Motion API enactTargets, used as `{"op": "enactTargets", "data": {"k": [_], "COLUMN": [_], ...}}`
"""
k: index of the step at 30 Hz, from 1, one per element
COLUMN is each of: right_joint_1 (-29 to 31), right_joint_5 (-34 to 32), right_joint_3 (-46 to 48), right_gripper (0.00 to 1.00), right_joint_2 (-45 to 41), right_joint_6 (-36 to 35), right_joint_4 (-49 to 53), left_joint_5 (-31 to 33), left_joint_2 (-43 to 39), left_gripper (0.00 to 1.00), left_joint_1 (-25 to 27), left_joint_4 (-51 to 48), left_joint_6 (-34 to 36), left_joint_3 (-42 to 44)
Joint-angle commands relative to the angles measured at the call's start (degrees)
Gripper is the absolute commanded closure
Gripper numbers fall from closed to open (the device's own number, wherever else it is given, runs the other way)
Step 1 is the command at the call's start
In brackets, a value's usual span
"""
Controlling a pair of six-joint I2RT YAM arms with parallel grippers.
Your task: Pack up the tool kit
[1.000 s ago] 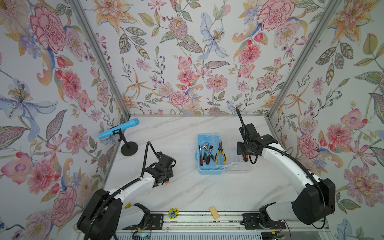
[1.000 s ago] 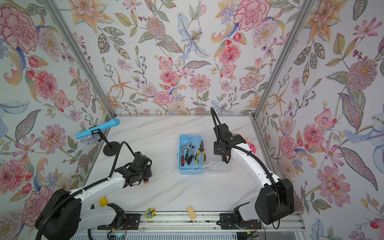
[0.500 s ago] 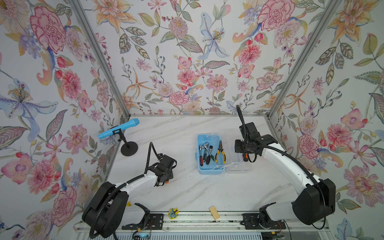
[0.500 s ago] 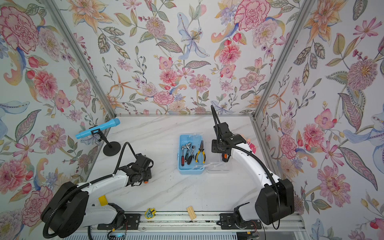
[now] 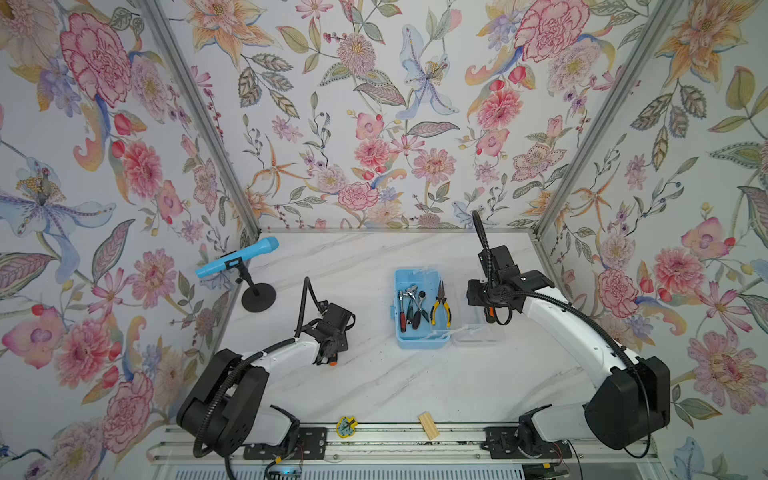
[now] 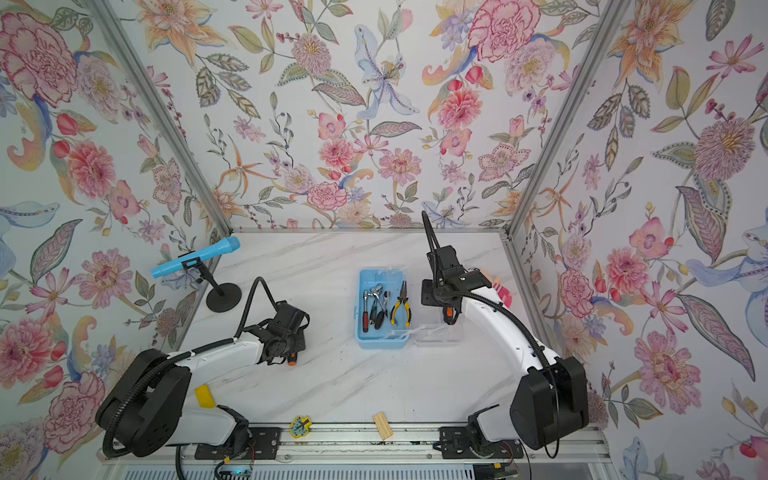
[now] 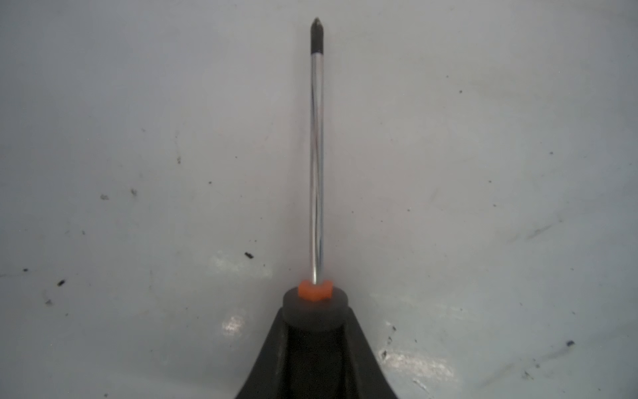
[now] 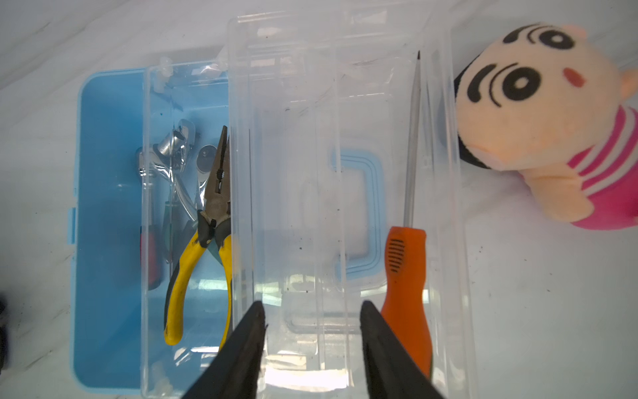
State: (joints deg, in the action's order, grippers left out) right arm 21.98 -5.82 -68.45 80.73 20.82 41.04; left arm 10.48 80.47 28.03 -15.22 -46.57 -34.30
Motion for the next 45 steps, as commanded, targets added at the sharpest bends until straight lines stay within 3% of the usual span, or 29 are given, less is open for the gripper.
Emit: {"op": "enactTargets", "data": {"k": [1,4,10,15,21,35,45], "right_joint_1": [0.0,0.1,0.2,-0.6,-2.2,-7.5,-9.4], "right_joint_5": [0.9,0.7,1.2,0.4,1.2,5.4,6.6], "right_joint_3": [1.0,0.9,-0.4,-1.7,-1.6,0.8,2.5], "right_gripper": [0.53,0.54,0.54,0.55,0.56,0.56,0.56], "right_joint_2": [0.4,0.2,-2.7,-7.6,-11.4,-17.2,-18.8], "right_joint_6": [0.8,0.8,1.6,2.5,3.6,3.4,3.1], "right_joint_4": [-0.9,-1.0,-1.1,-1.2,-1.1,-1.1,-0.7], "left_joint_5": [-0.5,-0.7,-5.5,-8.5,-6.4,-10.5,-8.3], "left_joint_2": [0.5,-0.2,-4.8,-6.0,3.6,22.6,30.3], "left_gripper": [0.86,1.00,1.00,1.00,1.00,1.00,1.00], "left_joint_1": [-1.0,-1.1,-0.1,5.3,13.9,21.7,25.1], "left_joint_4": [-0.9,-1.5,-2.6,2.4,7.8,18.4,22.1], "left_joint_6": [1.8,2.5,1.2,-4.3,-5.4,-10.7,-15.3], "left_joint_3": [-1.8,-3.4,-10.9,-20.2,-33.4,-49.7,-55.2]}}
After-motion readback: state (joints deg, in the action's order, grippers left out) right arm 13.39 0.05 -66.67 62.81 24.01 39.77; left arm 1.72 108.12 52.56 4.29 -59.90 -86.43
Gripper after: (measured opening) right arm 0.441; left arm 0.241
